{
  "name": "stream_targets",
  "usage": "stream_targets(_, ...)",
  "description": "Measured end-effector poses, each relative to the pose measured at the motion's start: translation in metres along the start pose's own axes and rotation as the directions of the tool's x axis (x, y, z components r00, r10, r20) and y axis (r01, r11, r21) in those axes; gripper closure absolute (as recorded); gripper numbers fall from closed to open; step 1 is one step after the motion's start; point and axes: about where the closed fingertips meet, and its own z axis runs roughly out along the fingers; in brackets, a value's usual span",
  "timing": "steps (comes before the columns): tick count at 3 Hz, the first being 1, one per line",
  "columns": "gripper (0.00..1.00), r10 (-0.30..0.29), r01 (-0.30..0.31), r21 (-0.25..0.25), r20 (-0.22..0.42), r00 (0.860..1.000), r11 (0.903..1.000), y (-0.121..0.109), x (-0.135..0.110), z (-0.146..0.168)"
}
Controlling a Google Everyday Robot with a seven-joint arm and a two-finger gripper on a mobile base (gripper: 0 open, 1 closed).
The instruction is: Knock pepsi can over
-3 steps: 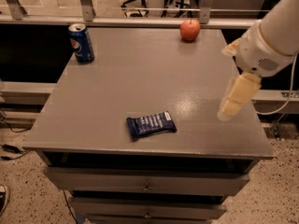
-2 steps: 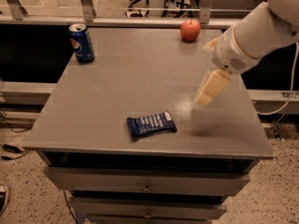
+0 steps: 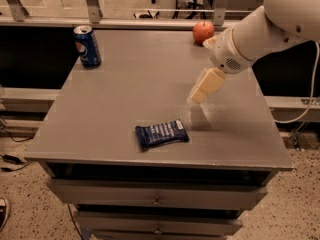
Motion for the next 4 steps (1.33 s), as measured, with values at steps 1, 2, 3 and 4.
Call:
stream_targets(1, 0.00, 0.001, 0.000, -0.015, 0.050, 0.999, 0.9999, -0.002, -0.012, 0.010)
stream_targets(2, 0.00, -0.002, 0.008, -0.040, 0.151, 0.989, 0.9992, -0.013, -0.048, 0.043)
stream_targets(3, 0.00, 0.014, 0.001, -0.060, 0.256, 0.967, 0.9982, -0.025, -0.089, 0.077)
stream_targets(4, 0.00, 0.037, -0.014, -0.072, 0.335, 0.941, 0.9973, -0.030, -0.128, 0.109)
